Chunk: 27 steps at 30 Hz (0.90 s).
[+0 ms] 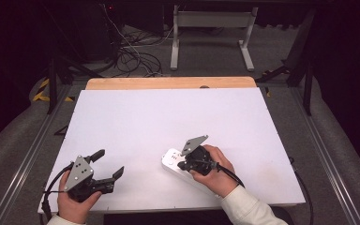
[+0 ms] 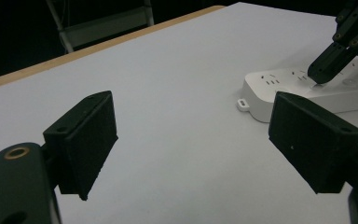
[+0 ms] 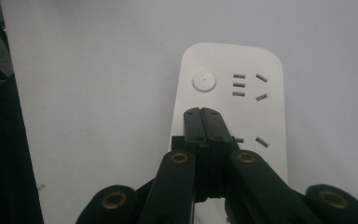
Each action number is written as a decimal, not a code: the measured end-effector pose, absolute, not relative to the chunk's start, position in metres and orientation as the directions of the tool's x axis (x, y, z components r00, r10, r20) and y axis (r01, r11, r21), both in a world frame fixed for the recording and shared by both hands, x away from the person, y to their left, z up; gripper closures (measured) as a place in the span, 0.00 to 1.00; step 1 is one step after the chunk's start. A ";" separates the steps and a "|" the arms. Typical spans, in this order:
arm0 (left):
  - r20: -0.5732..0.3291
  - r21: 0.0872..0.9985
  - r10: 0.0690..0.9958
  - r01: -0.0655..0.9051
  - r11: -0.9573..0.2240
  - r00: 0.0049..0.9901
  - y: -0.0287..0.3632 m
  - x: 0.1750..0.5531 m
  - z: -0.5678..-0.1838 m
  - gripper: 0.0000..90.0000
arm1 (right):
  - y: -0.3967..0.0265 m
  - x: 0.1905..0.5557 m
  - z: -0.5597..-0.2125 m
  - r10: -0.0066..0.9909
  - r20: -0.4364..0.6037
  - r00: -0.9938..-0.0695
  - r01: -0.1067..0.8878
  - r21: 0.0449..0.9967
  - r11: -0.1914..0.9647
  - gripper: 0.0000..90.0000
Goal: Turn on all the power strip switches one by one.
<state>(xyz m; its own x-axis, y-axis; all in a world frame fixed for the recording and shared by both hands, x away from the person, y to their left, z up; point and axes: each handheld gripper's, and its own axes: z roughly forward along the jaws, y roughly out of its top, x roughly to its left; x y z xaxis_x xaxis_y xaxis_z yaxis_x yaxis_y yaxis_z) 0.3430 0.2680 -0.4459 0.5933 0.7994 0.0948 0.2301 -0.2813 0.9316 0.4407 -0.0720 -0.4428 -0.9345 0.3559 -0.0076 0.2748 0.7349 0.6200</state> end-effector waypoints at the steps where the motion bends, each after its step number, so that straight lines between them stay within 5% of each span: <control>1: 0.095 0.932 0.799 0.230 -0.281 0.594 0.268 0.343 -0.446 0.17 | -0.072 0.440 -0.443 0.358 -0.010 -0.934 0.277 0.615 0.738 1.00; 27: 0.098 0.932 0.799 0.225 -0.282 0.593 0.268 0.342 -0.445 0.17 | -0.068 0.437 -0.448 0.396 -0.019 -0.918 0.306 0.602 0.738 1.00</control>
<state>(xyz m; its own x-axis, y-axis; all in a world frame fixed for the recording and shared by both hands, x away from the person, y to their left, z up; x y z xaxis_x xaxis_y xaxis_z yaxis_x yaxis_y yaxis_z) 0.3416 0.2678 -0.4450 0.5934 0.7988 0.0985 0.2255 -0.2824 0.9324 0.4370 -0.0684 -0.4476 -0.9178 0.3965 -0.0193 0.3060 0.7377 0.6018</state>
